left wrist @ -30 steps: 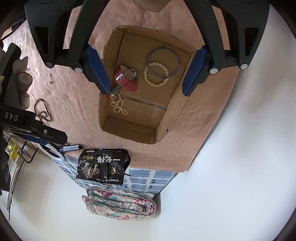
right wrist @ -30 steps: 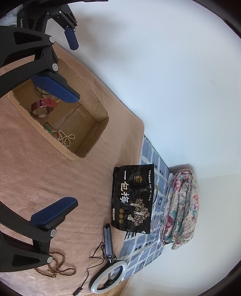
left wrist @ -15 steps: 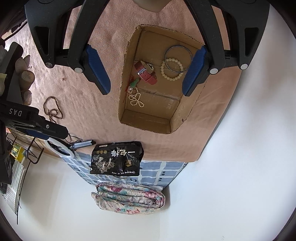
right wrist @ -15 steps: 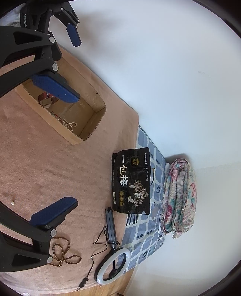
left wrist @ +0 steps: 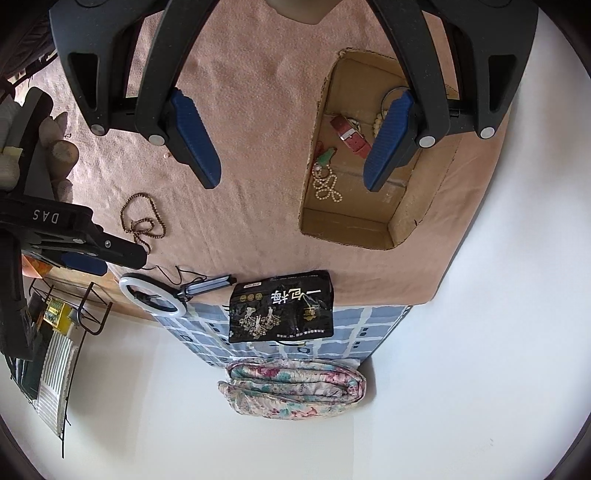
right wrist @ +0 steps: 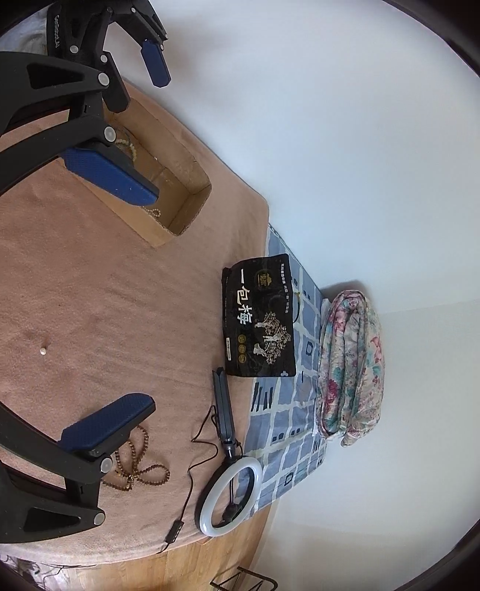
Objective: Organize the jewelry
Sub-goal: 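Move the left tool over the second pearl earring while the right tool moves over the wooden beads, then grasp the pearl earring with the left tool while the right tool grasps the wooden bead necklace, then carry the earring with the left tool while the right tool lifts the bead necklace to the box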
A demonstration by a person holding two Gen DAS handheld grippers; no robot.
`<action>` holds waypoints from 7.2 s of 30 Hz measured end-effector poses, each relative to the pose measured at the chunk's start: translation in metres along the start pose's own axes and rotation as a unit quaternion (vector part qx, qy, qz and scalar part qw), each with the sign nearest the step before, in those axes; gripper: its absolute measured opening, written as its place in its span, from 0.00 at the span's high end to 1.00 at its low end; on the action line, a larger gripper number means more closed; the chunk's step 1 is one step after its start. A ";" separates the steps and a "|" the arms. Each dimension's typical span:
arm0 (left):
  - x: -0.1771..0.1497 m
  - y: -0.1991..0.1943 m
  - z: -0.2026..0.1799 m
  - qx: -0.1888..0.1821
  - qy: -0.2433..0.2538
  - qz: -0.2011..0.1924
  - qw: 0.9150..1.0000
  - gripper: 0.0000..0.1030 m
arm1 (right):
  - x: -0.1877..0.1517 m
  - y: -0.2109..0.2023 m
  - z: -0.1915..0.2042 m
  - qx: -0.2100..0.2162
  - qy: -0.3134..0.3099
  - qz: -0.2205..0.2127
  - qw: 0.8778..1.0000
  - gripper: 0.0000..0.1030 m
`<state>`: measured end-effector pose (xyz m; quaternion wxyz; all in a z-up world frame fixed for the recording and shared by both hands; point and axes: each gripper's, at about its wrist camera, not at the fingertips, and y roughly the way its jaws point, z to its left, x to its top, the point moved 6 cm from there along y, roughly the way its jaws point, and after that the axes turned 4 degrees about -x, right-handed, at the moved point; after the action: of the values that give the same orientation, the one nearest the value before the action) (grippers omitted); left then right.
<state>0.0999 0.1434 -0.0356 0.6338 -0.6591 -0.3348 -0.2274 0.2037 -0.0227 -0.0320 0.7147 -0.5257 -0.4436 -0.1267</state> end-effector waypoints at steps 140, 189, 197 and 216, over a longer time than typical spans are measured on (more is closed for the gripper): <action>-0.098 0.199 -0.165 -0.152 0.117 0.112 0.975 0.85 | -0.094 0.159 -0.197 0.019 -0.031 0.140 0.989 0.88; -0.014 0.030 -0.118 -0.129 0.091 -0.028 0.987 0.85 | -0.004 -0.047 -0.076 0.052 -0.034 0.009 0.998 0.89; -0.007 0.005 -0.091 -0.115 0.076 -0.048 0.989 0.85 | 0.013 -0.071 -0.042 0.067 -0.051 -0.013 0.996 0.89; 0.006 -0.042 0.004 -0.055 0.029 -0.078 0.995 0.85 | 0.061 -0.091 0.059 0.119 -0.096 -0.051 0.987 0.89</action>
<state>0.0728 0.1469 -0.0029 0.5864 -0.6582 -0.3532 -0.3132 0.1502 0.0078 0.0767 0.7187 -0.4235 -0.5484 -0.0583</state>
